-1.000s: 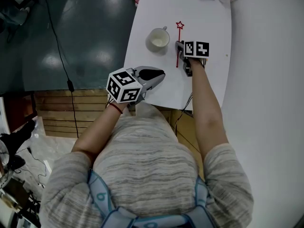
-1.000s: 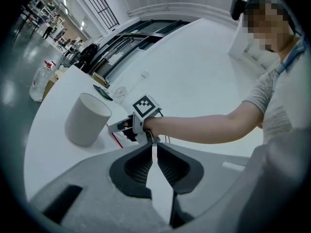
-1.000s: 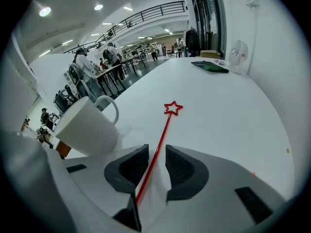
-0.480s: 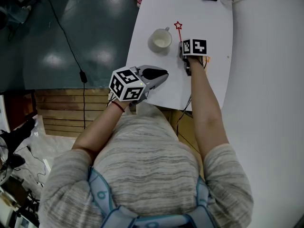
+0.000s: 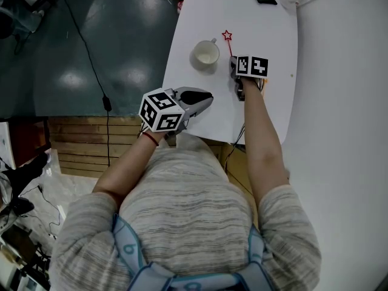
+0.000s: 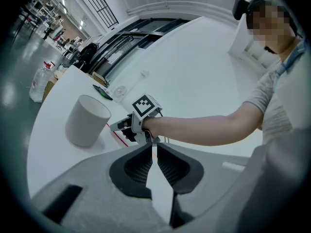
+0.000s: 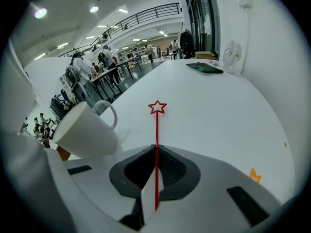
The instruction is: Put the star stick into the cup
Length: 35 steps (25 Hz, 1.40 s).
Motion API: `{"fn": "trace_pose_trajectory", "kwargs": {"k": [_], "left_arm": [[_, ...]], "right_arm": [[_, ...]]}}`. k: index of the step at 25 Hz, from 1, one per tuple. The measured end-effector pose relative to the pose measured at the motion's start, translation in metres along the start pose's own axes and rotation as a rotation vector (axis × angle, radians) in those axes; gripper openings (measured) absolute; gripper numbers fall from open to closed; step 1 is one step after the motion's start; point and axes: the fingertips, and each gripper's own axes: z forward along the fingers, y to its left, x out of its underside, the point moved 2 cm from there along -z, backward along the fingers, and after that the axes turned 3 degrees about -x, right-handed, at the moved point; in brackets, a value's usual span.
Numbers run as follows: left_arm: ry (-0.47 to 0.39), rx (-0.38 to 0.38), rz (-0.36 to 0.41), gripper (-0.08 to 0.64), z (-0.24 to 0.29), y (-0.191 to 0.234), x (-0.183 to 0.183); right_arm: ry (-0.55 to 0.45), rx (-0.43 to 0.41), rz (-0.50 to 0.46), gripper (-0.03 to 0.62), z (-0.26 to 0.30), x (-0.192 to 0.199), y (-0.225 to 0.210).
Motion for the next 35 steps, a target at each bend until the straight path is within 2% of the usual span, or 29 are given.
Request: {"fn": "trace_pose_trajectory", "kwargs": {"k": [12,19,24,29,35], "left_arm": [[0.013,-0.008,0.012,0.025,0.005,0.000,-0.004],[0.023,-0.002,0.013,0.025,0.005,-0.003,-0.007],[0.027,-0.001,0.014,0.025,0.007,-0.005,-0.004],[0.026,-0.003,0.012,0.025,0.007,-0.005,-0.005],[0.029,-0.002,0.005,0.025,0.006,-0.003,-0.005]], "right_arm": [[-0.350,-0.172,0.111,0.019,-0.058,-0.063,0.029],[-0.561,-0.238,0.081,0.019,-0.102,-0.116,0.064],[-0.703,-0.303,0.050,0.020,-0.124,-0.137,0.086],[-0.782,-0.352,0.019,0.020,-0.127,-0.144,0.106],[-0.829,-0.376,0.027,0.020,-0.110,-0.130,0.112]]}}
